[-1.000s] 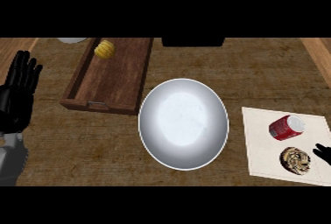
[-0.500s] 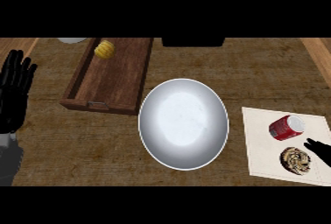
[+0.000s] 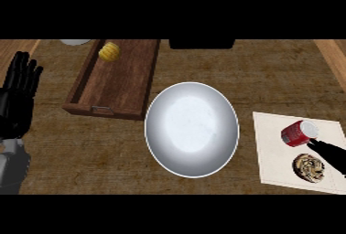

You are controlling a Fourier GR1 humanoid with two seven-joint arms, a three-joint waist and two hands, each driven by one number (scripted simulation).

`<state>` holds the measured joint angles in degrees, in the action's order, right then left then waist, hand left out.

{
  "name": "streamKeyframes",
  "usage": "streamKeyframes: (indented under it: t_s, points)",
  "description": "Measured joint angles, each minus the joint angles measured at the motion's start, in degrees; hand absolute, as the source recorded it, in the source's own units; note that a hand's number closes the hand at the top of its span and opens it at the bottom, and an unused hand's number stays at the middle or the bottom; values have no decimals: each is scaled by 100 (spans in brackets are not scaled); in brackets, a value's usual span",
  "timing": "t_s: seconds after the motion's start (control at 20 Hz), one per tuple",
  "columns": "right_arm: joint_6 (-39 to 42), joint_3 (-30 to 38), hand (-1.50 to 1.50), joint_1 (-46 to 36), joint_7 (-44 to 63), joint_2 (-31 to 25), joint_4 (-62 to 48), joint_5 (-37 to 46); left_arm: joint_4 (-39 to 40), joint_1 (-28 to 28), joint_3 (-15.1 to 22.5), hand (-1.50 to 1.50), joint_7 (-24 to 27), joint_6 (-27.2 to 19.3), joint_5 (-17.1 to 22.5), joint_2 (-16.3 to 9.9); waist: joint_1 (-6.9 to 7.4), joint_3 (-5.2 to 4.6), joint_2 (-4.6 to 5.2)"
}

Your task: Pick the cupcake from the placemat and place it in the bowl

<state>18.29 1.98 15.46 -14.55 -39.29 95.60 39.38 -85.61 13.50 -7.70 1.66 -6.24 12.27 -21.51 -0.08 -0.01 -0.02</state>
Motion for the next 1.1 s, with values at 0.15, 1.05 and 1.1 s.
streamKeyframes:
  t_s: [0.15, 1.05, 1.1]
  points:
    - [36, -32, -150, -153, -6, 193, -178, 230, -22, -16, -59, 0, -67, 75, -30, 25, 2, -1, -1]
    - [-190, 52, -150, -945, -228, 901, -1779, 1342, -64, -25, -340, 0, -87, 372, -233, 222, 4, -2, 0]
    - [-284, 92, 150, -1007, -336, 898, -1949, 1394, -32, -8, -366, 0, -85, 384, -232, 235, 6, -4, 0]
